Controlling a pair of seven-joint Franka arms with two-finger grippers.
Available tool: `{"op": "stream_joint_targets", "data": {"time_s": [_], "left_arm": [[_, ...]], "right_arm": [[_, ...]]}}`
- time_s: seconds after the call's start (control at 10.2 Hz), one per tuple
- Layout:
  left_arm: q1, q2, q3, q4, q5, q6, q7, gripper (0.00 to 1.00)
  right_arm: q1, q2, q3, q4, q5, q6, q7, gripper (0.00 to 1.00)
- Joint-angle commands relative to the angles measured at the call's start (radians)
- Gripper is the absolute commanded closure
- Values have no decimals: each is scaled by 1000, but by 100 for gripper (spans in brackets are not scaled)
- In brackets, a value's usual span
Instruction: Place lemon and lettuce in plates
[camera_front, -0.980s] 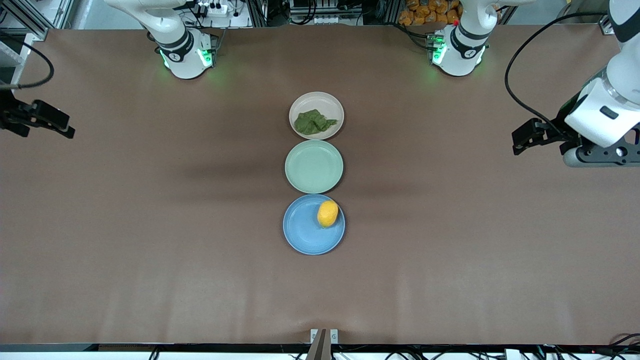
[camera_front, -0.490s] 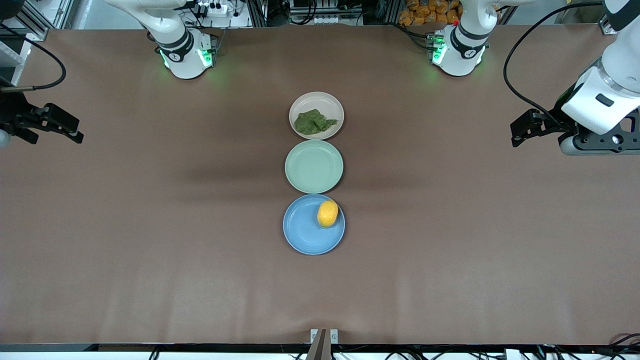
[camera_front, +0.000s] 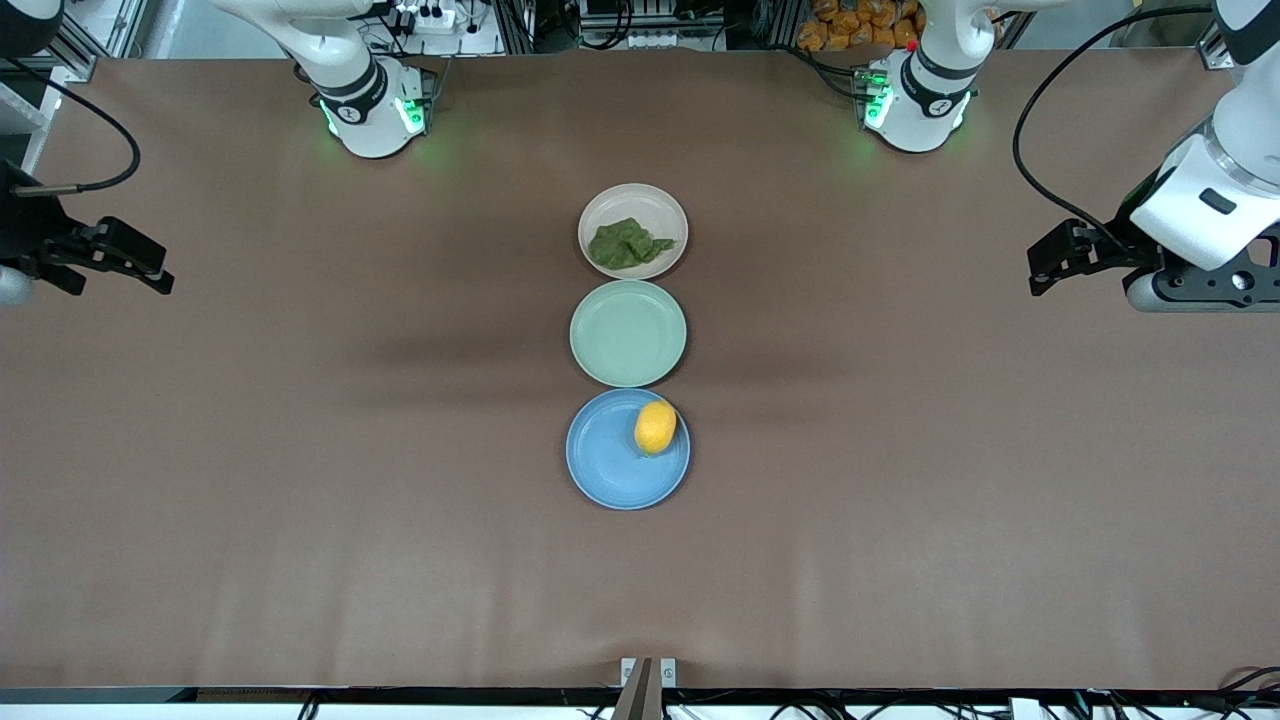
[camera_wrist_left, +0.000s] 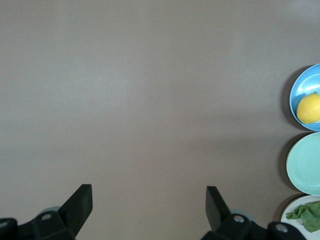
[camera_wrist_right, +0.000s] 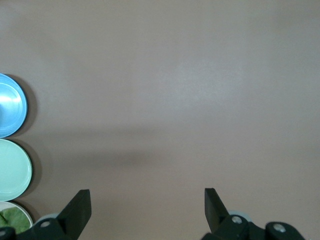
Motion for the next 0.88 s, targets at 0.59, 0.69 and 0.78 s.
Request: {"op": "stream_joint_targets", "data": {"time_s": [0.59, 0.69, 0.78], "left_arm": [[1, -22, -1, -2, 19, 10, 28, 0], [1, -20, -1, -2, 14, 12, 29, 0], [2, -20, -1, -2, 11, 10, 29, 0]], "right_arm": [[11, -19, 4, -30, -11, 32, -3, 0], [20, -19, 4, -30, -11, 30, -3, 0], [24, -19, 4, -32, -12, 23, -3, 0]]}}
